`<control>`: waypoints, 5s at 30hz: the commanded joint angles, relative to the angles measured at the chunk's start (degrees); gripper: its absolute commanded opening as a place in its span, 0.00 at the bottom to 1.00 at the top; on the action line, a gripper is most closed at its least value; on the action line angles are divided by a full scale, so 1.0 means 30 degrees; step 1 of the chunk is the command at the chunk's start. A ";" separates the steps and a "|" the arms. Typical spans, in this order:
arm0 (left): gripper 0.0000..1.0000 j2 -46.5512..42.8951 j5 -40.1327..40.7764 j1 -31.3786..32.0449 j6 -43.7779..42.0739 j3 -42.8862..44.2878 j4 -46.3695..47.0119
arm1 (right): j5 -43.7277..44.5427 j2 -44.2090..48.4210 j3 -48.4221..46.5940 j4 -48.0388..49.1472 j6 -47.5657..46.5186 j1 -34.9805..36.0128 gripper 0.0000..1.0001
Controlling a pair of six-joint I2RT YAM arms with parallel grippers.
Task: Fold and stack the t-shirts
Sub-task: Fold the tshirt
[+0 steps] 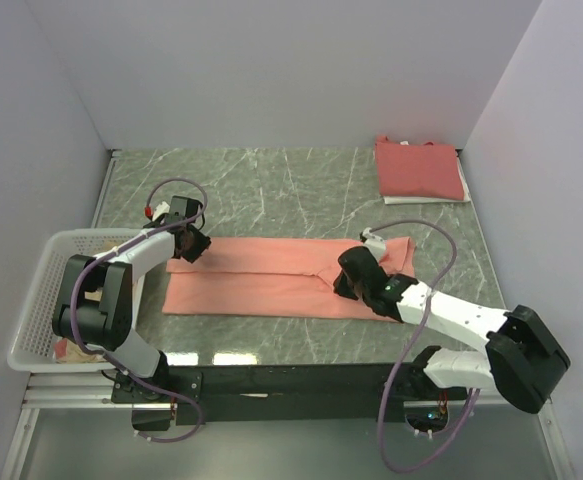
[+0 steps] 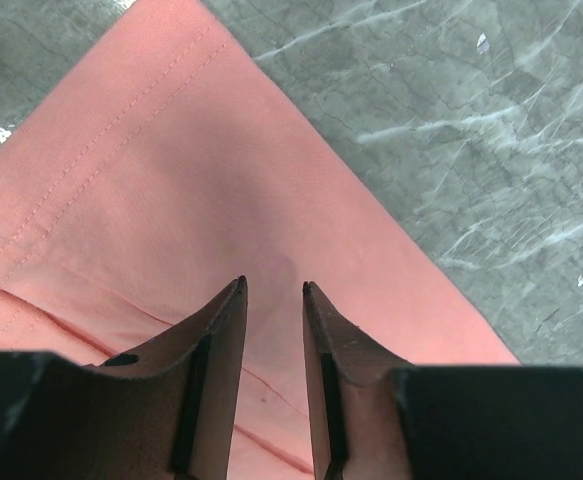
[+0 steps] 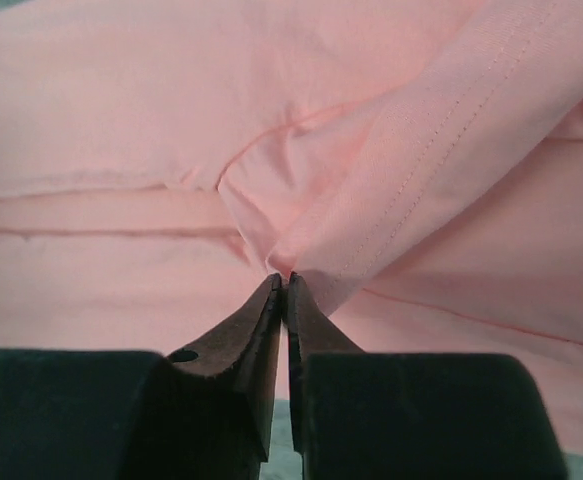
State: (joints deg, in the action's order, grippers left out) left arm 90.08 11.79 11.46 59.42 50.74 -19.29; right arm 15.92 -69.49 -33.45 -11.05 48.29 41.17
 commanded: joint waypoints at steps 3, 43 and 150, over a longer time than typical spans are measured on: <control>0.34 -0.0614 -0.0385 0.0075 -0.0206 -0.0039 0.0599 | 0.1282 0.1279 0.0751 0.2161 0.1247 0.0808 0.23; 0.46 0.6768 -0.3989 1.5133 -0.7179 0.8397 0.3794 | -0.9556 -0.4228 -0.6515 -0.0096 -0.6283 -1.3283 0.51; 0.11 0.6036 -0.8292 1.2527 -0.9084 1.0628 -0.0224 | -0.3374 0.7519 0.2067 -0.5019 -0.2095 -0.9064 0.13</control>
State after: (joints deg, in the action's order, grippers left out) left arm 107.39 -10.44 49.15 32.25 83.22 -20.91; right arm 3.84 -47.59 -28.71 -25.82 40.58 13.63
